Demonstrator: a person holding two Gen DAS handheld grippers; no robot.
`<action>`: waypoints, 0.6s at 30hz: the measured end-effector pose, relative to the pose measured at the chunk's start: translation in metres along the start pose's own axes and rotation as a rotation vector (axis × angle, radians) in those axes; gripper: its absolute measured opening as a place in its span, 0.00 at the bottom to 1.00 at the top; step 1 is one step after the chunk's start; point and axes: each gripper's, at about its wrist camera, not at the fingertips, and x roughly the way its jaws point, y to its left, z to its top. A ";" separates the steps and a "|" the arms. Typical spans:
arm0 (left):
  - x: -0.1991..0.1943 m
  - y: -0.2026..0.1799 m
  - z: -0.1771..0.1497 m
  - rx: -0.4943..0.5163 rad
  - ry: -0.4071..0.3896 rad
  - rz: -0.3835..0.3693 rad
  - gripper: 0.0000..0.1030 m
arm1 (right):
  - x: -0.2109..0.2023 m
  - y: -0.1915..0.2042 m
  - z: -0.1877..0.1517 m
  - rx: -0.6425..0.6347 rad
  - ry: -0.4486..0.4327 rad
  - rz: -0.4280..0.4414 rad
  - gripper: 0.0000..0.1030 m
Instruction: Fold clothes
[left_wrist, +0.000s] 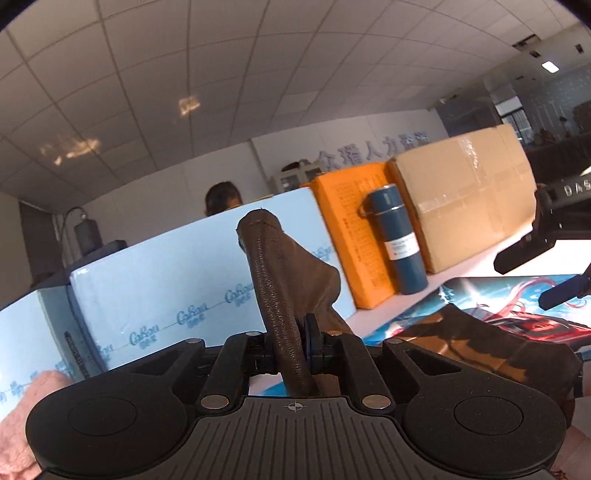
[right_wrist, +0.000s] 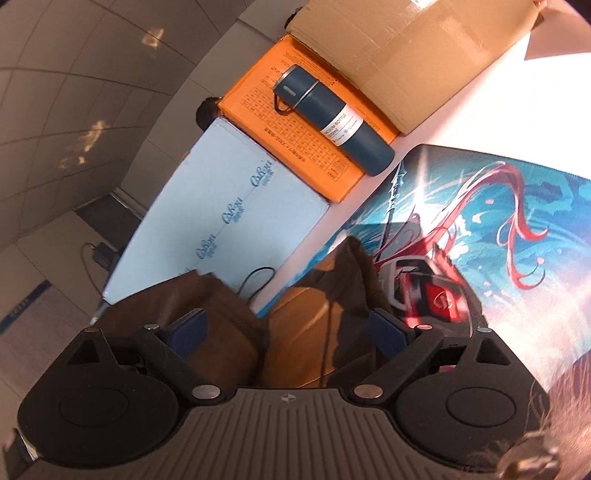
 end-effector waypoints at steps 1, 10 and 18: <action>-0.003 0.012 -0.002 -0.031 0.001 0.033 0.10 | 0.011 0.005 0.002 -0.072 -0.001 -0.055 0.91; -0.018 0.087 -0.051 -0.173 0.157 0.255 0.09 | 0.087 0.023 0.003 -0.378 0.098 -0.264 0.57; -0.008 0.088 -0.063 -0.185 0.235 0.222 0.10 | 0.126 0.031 0.007 -0.626 0.071 -0.426 0.00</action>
